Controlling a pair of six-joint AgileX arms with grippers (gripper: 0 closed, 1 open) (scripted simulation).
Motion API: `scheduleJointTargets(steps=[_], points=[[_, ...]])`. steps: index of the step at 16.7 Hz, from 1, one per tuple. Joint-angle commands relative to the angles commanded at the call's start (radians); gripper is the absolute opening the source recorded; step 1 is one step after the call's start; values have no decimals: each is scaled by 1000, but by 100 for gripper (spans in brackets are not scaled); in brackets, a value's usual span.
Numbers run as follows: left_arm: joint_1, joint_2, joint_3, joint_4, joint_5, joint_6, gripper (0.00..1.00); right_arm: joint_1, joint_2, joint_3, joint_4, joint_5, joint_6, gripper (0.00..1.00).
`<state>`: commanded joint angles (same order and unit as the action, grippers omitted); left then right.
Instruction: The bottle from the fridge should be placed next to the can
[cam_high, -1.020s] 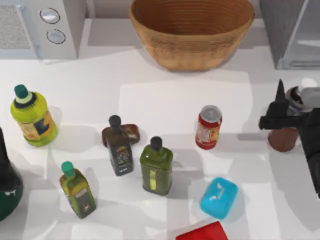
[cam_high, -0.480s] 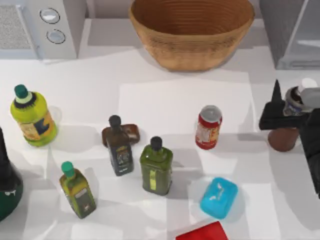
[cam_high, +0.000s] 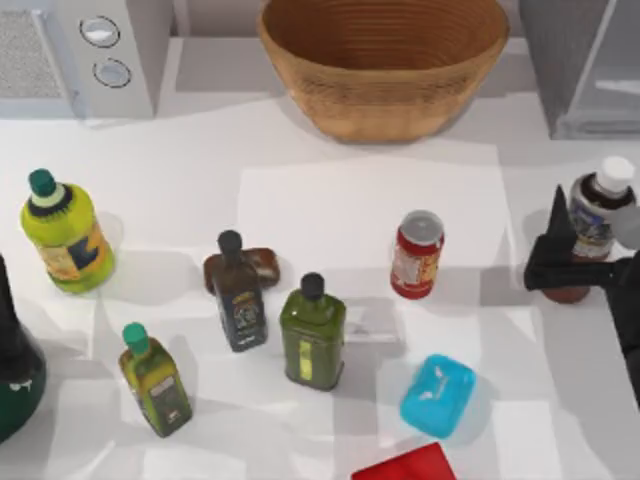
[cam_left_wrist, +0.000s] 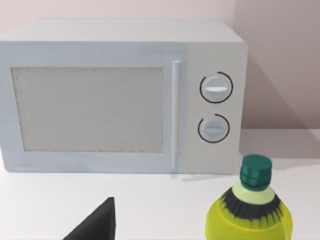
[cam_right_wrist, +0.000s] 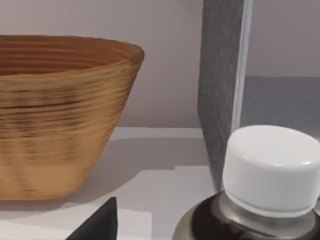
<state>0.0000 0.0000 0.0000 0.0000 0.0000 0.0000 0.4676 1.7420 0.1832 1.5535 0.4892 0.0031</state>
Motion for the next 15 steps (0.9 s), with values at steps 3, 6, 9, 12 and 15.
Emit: scheduleJointTargets(steps=[3,6,9,12,15], points=[[0,0,0,0,0,0,100,-5,4,3,-3,-2,0,100],[0,0,0,0,0,0,100,-17,-58,20,-65,-11,6,100],[0,0,0,0,0,0,100,-49,-212,43,-218,-39,18,100],[0,0,0,0,0,0,100,-99,-437,55,-427,-83,30,100],[0,0,0,0,0,0,100,-162,-715,47,-665,-146,38,100]])
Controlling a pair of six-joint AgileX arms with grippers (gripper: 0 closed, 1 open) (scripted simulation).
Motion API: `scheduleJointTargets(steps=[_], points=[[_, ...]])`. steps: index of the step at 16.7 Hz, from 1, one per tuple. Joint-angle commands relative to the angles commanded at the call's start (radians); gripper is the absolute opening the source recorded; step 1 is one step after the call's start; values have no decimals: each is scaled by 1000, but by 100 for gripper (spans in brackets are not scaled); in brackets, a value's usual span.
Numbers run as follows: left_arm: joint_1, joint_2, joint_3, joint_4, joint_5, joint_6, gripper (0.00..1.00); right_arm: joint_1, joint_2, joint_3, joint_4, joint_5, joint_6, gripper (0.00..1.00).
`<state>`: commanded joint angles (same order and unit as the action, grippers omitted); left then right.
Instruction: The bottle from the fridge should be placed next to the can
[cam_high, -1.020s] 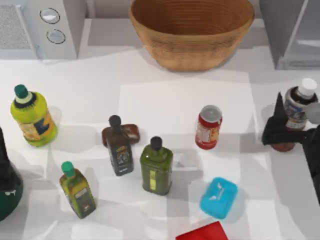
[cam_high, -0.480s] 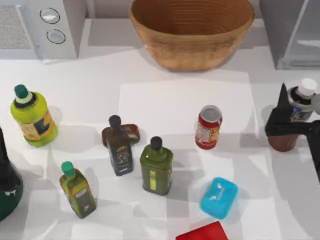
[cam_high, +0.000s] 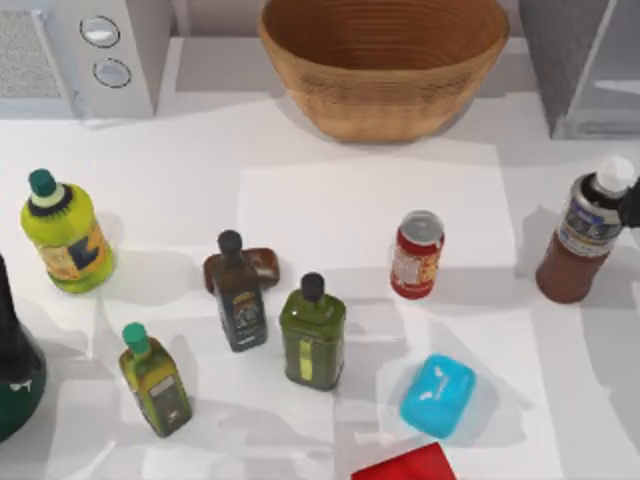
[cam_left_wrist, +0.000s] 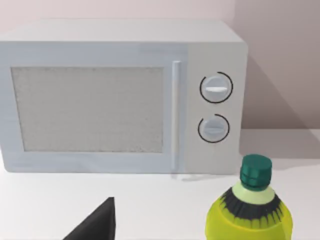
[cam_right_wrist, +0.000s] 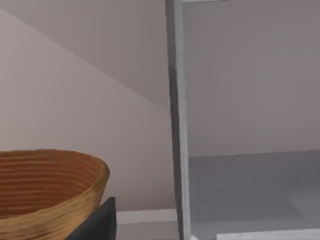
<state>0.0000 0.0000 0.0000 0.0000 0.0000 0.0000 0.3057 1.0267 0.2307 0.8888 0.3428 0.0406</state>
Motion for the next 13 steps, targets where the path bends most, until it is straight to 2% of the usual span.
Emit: scheduleJointTargets(steps=[8,13], points=[[0,0,0,0,0,0,100,-196,-744,-120,-628,-219,-13,100],[0,0,0,0,0,0,100,-290,-992,-213,-856,-325,-36,100]])
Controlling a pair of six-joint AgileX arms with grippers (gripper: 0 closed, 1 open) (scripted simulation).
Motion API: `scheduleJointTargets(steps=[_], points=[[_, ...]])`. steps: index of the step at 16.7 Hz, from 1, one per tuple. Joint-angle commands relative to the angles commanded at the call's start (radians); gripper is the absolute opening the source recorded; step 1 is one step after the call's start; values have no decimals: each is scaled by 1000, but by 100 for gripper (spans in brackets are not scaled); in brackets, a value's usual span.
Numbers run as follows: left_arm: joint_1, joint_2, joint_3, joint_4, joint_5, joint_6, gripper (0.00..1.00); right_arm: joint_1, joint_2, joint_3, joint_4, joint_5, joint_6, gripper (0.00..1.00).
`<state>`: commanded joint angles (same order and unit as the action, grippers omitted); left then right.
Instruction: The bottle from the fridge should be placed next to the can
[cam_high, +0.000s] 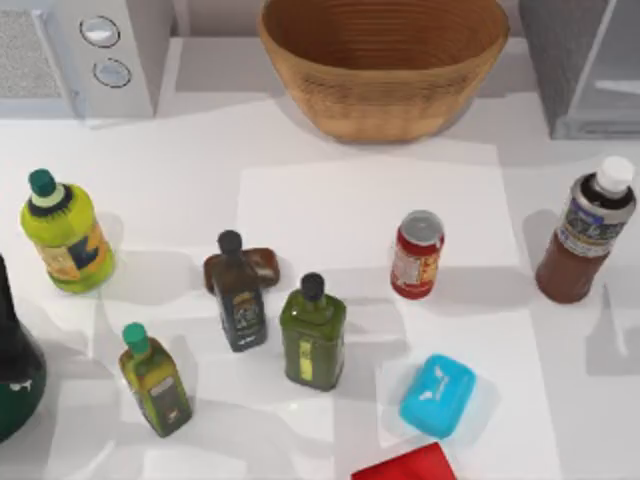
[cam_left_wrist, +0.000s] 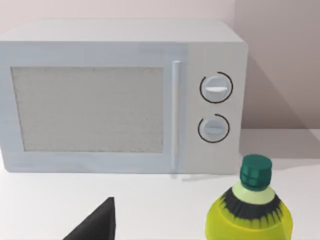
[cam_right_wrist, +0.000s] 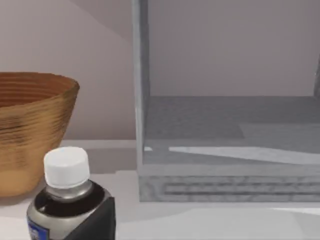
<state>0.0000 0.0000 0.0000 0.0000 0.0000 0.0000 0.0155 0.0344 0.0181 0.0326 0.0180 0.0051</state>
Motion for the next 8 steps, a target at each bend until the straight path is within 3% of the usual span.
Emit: scheduleJointTargets(steps=[8], points=[[0,0,0,0,0,0,100,-13,-32,-14,-32,-16,-4,100]])
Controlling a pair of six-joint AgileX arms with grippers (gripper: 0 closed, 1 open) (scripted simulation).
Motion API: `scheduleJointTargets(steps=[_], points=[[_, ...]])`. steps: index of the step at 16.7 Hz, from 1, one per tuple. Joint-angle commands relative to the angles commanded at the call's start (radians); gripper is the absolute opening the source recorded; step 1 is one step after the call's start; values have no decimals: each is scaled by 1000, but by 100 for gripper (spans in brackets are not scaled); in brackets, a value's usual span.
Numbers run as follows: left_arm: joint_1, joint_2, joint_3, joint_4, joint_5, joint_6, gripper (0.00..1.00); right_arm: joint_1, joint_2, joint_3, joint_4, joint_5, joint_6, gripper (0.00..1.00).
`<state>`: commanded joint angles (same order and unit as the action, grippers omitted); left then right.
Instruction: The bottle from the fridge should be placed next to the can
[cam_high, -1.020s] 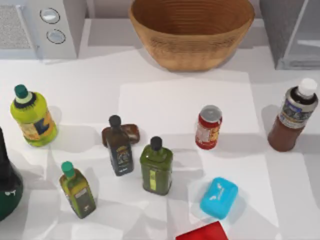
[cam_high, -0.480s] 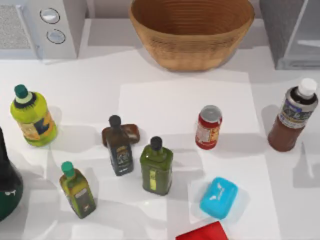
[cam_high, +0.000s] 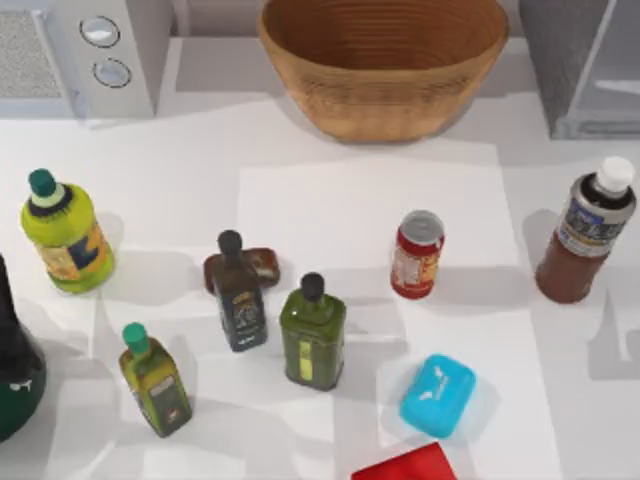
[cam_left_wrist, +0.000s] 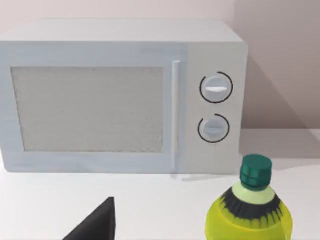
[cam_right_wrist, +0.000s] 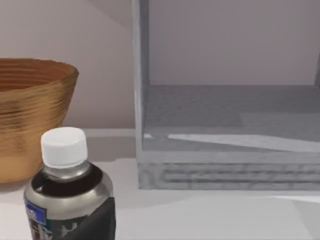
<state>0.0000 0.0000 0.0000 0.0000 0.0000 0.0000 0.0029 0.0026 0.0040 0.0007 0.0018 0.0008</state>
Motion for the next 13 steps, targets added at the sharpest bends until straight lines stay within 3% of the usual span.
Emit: scheduleJointTargets(steps=[6,13], points=[[0,0,0,0,0,0,100,-5,-152,126,-225,4,-4,100],[0,0,0,0,0,0,100,-4,-470,386,-834,-1,-7,100]])
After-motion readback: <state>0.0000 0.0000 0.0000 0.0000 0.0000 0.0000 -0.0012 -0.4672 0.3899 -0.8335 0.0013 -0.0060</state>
